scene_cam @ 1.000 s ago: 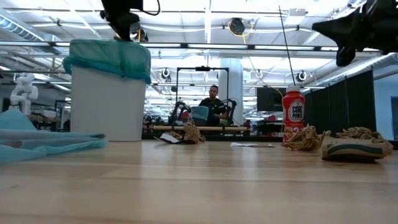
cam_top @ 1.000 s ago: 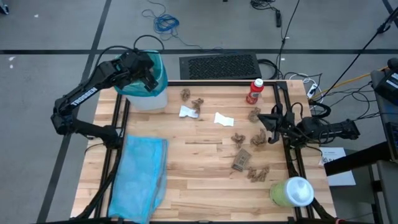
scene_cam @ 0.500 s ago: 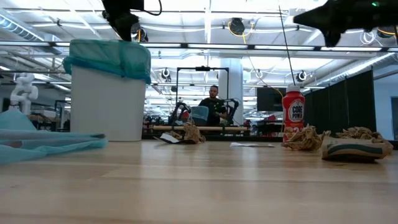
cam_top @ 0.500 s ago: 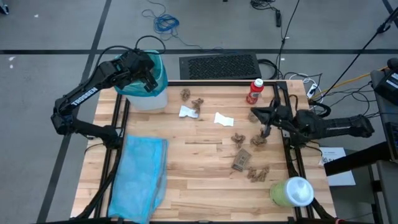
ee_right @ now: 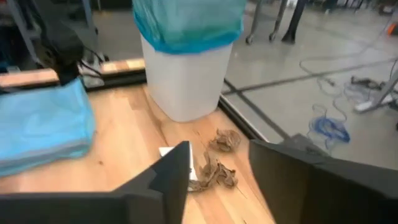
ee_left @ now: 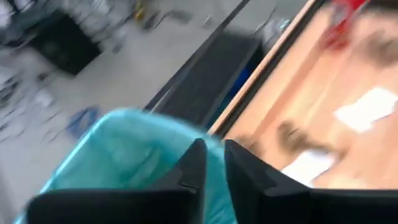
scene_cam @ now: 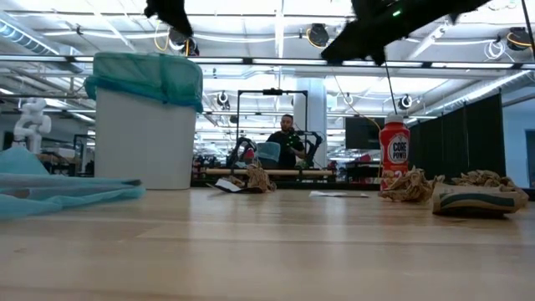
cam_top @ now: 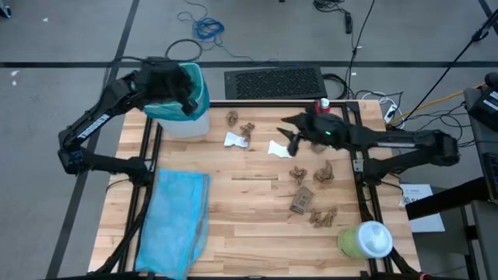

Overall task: Place trash/remove bag and relplace
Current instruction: Put the brown napkin into the trash bin

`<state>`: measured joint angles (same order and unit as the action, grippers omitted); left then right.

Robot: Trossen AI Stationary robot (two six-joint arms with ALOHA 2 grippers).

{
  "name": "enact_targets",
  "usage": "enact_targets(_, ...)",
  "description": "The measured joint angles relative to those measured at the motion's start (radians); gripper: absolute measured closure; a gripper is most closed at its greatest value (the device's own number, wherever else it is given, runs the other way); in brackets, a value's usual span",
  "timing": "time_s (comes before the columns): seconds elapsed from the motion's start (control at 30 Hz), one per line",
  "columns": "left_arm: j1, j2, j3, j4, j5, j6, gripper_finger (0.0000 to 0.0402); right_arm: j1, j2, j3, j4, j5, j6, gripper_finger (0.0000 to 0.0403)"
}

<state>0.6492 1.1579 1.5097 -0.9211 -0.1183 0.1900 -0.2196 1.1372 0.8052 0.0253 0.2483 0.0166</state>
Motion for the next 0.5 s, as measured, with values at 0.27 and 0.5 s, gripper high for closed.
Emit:
enact_targets(0.27, 0.005, -0.089, -0.033, 0.104, 0.139, -0.027, 0.0400, -0.111, 0.302, 0.138, -0.003, -0.125, -0.002, 0.0176)
enact_targets(0.5, 0.004, -0.098, -0.104, 0.120, 0.145, -0.027, 0.0401, -0.148, 0.535, 0.259, -0.003, -0.176, -0.002, 0.0172)
